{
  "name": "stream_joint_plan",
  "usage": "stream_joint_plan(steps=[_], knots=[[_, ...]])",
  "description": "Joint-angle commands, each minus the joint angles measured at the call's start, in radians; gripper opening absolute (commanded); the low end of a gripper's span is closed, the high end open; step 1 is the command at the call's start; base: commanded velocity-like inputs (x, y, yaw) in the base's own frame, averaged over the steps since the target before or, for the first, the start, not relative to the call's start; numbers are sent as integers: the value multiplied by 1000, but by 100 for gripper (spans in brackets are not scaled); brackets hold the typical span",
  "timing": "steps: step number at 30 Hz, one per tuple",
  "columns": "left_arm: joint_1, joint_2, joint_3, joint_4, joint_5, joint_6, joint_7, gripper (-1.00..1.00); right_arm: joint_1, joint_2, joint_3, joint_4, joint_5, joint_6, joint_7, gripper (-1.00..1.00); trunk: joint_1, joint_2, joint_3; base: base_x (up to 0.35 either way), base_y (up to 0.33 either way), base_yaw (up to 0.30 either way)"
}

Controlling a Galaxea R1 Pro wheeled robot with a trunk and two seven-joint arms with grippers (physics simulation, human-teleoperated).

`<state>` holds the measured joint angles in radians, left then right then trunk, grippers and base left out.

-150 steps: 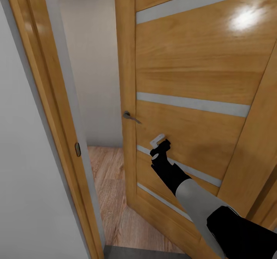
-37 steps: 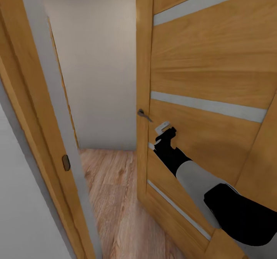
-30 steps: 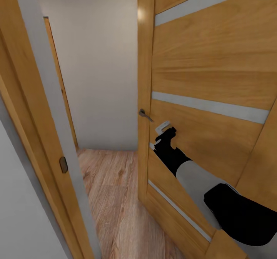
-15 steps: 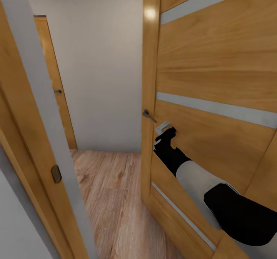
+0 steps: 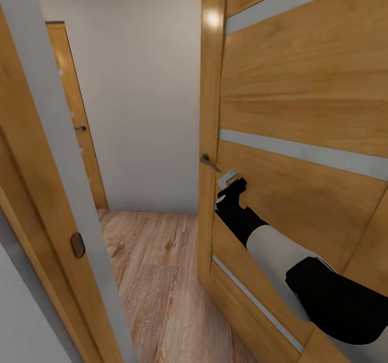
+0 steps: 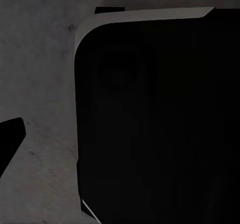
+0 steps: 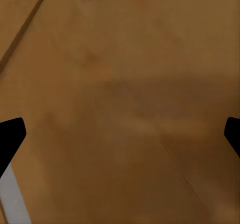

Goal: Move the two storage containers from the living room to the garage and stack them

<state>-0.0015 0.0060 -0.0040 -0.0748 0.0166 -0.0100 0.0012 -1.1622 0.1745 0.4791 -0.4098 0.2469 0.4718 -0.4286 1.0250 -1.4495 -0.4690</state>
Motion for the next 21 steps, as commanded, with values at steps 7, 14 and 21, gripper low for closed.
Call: stream_joint_plan(steps=[7, 14, 21], knots=[[0, 0, -1, -2, 2, -1, 0, 100, -1, 0, 5, 0, 6, 9, 0, 100, 0, 0, -1, 0, 0, 0], [0, 0, -1, -2, 2, -1, 0, 100, -1, 0, 4, 0, 6, 9, 0, 100, 0, 0, -1, 0, 0, 0], [0, 0, 0, -3, 2, -1, 0, 100, -1, 0, 11, 18, 2, -2, -3, 100, 0, 0, -1, 0, 0, 0]])
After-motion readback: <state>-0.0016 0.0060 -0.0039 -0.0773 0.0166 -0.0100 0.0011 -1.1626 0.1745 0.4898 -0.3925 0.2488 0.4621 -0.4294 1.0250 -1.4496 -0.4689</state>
